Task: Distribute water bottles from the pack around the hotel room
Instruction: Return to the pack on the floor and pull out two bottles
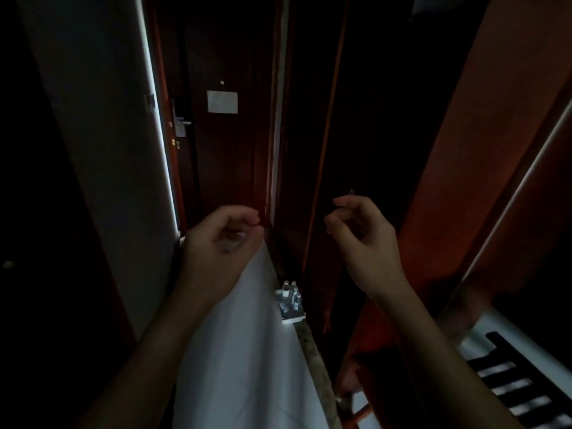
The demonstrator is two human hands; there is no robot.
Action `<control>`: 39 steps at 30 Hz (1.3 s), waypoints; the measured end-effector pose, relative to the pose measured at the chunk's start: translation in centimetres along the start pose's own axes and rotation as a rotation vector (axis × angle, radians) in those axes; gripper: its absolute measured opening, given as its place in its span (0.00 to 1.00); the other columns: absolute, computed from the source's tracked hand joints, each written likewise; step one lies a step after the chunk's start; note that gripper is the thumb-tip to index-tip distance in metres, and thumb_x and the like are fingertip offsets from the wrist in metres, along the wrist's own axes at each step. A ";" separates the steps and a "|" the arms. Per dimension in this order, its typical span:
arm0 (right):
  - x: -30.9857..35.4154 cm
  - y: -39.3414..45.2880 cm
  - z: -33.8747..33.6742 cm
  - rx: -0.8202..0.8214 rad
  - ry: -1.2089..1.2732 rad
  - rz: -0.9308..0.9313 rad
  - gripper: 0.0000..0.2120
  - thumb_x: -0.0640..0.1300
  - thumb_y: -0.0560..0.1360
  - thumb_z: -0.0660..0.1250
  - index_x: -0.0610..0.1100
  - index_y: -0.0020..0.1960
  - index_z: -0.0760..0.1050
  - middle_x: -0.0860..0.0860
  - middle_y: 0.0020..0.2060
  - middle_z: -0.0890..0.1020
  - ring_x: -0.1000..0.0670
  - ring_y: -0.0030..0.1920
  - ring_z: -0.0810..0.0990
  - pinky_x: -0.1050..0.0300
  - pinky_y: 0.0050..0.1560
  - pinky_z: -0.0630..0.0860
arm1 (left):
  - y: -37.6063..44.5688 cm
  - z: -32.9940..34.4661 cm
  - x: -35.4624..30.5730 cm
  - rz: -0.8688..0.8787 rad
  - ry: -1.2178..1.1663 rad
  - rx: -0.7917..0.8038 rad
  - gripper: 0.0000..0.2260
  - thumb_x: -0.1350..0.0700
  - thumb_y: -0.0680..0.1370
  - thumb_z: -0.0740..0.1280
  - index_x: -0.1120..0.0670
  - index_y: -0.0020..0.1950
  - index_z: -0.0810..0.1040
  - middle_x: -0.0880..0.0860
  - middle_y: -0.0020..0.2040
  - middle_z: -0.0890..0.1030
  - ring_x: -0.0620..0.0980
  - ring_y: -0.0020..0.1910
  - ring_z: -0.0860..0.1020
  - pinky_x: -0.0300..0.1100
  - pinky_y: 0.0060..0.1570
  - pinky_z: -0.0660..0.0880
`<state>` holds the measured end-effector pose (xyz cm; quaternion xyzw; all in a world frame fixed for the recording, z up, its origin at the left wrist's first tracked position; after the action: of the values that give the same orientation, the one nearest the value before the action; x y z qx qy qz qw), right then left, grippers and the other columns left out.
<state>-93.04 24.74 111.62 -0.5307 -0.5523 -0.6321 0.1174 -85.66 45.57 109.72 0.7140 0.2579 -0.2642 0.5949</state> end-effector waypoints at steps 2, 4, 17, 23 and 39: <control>-2.9 3.2 1.2 -0.017 0.000 0.019 0.09 0.41 0.75 0.70 0.49 0.55 0.77 0.55 0.39 0.83 0.56 0.43 0.82 0.65 0.45 0.76 | 2.8 1.1 3.2 -0.011 0.000 0.015 0.09 0.49 0.71 0.68 0.47 0.50 0.80 0.44 0.49 0.83 0.43 0.47 0.82 0.37 0.48 0.77; -6.0 6.4 2.6 -0.023 0.006 0.036 0.09 0.42 0.76 0.70 0.52 0.54 0.77 0.57 0.39 0.83 0.56 0.43 0.83 0.65 0.44 0.76 | 5.3 2.5 6.8 -0.026 -0.007 0.034 0.10 0.48 0.71 0.68 0.49 0.50 0.81 0.44 0.49 0.83 0.43 0.47 0.82 0.35 0.48 0.76; -26.7 30.4 10.7 0.029 0.043 0.077 0.11 0.39 0.75 0.70 0.44 0.56 0.77 0.56 0.39 0.82 0.64 0.43 0.81 0.71 0.43 0.74 | 24.2 13.1 29.5 -0.054 0.077 0.129 0.09 0.51 0.72 0.70 0.43 0.51 0.80 0.43 0.47 0.84 0.46 0.47 0.82 0.39 0.48 0.77; -34.8 39.5 14.6 0.046 0.017 0.115 0.11 0.38 0.75 0.70 0.45 0.57 0.77 0.56 0.40 0.82 0.62 0.45 0.81 0.70 0.45 0.75 | 31.6 15.9 40.0 -0.107 0.088 0.159 0.10 0.49 0.72 0.69 0.41 0.52 0.78 0.41 0.47 0.83 0.45 0.48 0.82 0.41 0.47 0.78; -67.1 50.1 21.2 -0.259 -0.217 0.581 0.17 0.34 0.75 0.68 0.57 0.48 0.75 0.59 0.41 0.82 0.66 0.42 0.81 0.72 0.42 0.74 | 42.1 32.7 77.6 -0.392 0.003 0.708 0.11 0.54 0.71 0.73 0.52 0.52 0.81 0.43 0.48 0.84 0.39 0.46 0.82 0.29 0.42 0.74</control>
<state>-17.35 -5.35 82.94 -0.7405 -0.3026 -0.5770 0.1648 -2.78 10.79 81.68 0.8123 0.2833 -0.4442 0.2503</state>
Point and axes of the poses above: each hand's wrist, its own y-axis towards the middle knuckle, its own z-axis out of the palm, x = y × z, the point moved 5 cm from there along y, towards the middle knuckle
